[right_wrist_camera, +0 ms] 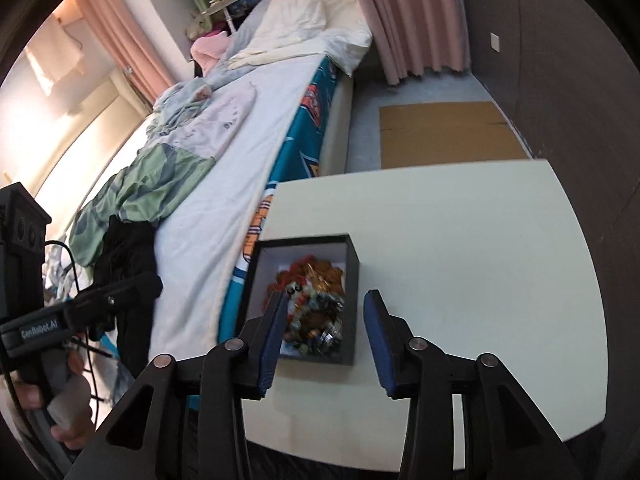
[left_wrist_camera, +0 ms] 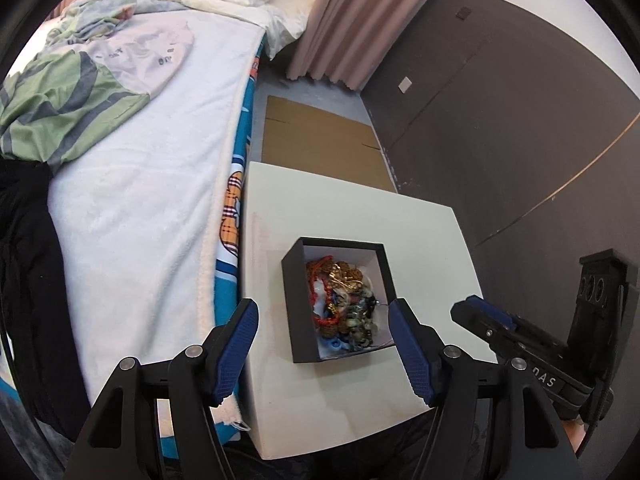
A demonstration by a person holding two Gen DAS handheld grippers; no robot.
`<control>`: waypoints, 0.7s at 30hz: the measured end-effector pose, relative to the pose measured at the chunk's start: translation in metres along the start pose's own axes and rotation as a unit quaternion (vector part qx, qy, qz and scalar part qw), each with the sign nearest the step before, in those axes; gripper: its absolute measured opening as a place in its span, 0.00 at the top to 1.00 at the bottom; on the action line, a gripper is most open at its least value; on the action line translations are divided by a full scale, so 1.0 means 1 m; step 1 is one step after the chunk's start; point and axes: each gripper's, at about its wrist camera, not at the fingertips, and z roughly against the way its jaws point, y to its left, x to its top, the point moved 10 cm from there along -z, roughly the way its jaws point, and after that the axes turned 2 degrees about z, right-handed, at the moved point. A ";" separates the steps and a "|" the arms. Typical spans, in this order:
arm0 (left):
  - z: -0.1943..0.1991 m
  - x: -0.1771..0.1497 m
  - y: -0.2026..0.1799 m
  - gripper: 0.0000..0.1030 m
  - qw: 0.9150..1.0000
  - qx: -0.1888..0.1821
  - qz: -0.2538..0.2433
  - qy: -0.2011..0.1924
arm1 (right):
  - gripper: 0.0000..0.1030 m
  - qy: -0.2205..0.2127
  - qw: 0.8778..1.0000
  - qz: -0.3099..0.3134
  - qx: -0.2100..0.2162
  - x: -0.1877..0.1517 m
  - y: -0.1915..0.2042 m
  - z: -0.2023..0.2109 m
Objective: Organize jewelry
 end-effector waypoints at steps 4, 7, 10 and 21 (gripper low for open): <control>0.003 -0.003 -0.011 0.34 1.000 -0.003 -0.011 -0.002 | 0.50 -0.009 1.000 -0.007 -0.006 -0.004 -0.009 0.012; 0.007 -0.006 -0.019 0.34 1.000 -0.002 -0.022 -0.008 | 0.48 -0.016 1.000 -0.018 -0.005 -0.006 -0.016 0.023; 0.012 -0.009 -0.028 0.34 0.999 0.000 -0.035 -0.015 | 0.42 -0.024 0.999 -0.026 -0.006 -0.008 -0.023 0.035; 0.051 -0.021 -0.074 0.23 0.991 0.028 -0.101 -0.079 | 0.23 -0.064 0.997 -0.036 -0.031 -0.010 -0.044 0.092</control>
